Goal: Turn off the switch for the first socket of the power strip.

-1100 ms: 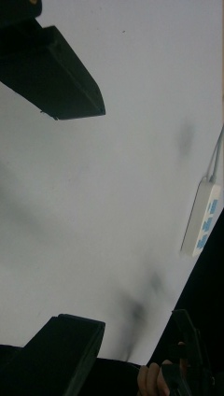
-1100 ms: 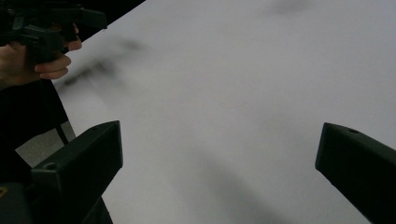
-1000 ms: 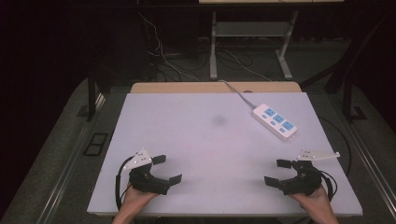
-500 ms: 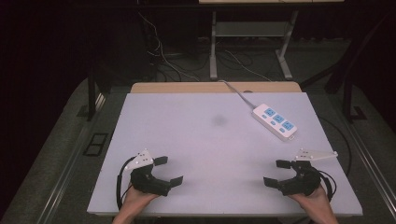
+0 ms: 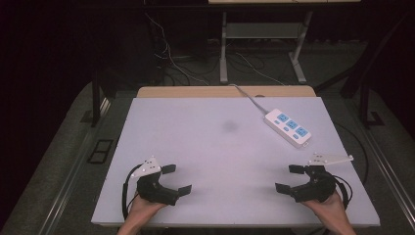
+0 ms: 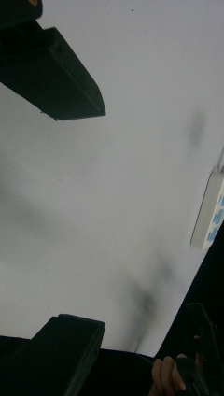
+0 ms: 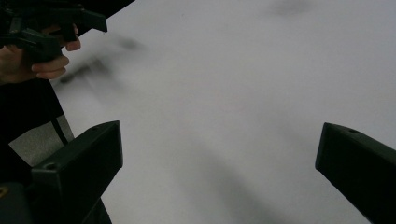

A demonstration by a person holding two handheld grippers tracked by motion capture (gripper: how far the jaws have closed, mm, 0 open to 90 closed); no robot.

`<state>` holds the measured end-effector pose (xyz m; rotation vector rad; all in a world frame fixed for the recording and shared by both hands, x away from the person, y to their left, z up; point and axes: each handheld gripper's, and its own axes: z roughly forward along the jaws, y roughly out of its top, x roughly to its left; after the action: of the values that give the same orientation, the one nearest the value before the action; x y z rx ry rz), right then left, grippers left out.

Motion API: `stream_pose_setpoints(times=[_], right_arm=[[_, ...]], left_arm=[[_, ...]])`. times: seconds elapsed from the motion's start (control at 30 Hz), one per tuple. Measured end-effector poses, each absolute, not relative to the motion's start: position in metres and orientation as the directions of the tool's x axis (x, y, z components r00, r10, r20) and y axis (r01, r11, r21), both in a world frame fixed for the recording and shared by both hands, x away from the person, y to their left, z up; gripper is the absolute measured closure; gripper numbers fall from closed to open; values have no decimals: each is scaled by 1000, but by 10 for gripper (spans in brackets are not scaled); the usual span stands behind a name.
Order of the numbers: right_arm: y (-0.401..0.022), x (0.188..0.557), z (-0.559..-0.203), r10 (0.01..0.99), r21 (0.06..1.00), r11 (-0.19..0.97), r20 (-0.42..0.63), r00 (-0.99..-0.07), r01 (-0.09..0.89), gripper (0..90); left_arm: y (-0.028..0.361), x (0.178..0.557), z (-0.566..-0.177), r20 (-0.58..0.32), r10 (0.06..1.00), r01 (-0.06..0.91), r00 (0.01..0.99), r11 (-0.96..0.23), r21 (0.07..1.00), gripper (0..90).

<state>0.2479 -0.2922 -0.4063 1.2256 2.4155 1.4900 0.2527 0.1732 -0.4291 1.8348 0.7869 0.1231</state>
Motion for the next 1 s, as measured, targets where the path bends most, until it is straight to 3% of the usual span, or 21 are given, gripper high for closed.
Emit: stream_pose_setpoints(times=[1.0], right_arm=[[-301, 279, -393, 639, 727, 272, 353, -684, 630, 5]], left_arm=[[174, 253, -431, -280, 567, 465, 775, -210, 860, 0]])
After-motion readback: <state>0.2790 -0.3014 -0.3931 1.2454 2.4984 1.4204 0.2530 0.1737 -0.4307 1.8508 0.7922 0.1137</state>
